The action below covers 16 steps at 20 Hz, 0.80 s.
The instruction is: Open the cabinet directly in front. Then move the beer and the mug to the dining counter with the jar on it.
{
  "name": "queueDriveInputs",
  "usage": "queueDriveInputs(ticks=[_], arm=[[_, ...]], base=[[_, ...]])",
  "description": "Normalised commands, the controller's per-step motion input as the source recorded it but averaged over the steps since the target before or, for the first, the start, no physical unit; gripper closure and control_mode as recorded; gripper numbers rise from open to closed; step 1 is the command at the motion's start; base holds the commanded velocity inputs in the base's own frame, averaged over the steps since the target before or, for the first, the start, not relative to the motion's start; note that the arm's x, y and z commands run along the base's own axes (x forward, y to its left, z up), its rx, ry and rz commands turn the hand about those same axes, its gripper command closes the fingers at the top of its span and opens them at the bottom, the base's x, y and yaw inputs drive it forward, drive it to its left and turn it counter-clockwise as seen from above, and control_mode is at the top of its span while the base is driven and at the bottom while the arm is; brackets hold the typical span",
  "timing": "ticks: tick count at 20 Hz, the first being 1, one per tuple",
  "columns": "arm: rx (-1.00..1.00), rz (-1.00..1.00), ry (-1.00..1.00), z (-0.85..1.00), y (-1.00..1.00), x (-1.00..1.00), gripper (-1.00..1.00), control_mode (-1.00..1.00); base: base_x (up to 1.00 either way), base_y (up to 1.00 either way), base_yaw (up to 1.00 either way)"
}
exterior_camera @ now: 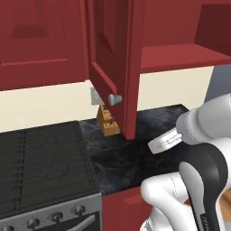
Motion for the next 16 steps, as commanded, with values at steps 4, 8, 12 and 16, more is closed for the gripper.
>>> queueDriveInputs(ticks=[4,8,12,16], arm=[[0.00,0.00,0.00,0.00,0.00,0.00,-1.00,1.00],[0.00,0.00,0.00,0.00,0.00,0.00,-1.00,1.00],[0.00,0.00,0.00,0.00,0.00,0.00,-1.00,1.00],[0.00,0.00,0.00,0.00,0.00,0.00,-1.00,1.00]], base=[[0.67,-0.16,-0.04],[-0.03,-0.37,-0.02],[-0.36,-0.52,-0.07],[0.00,-0.05,0.00]])
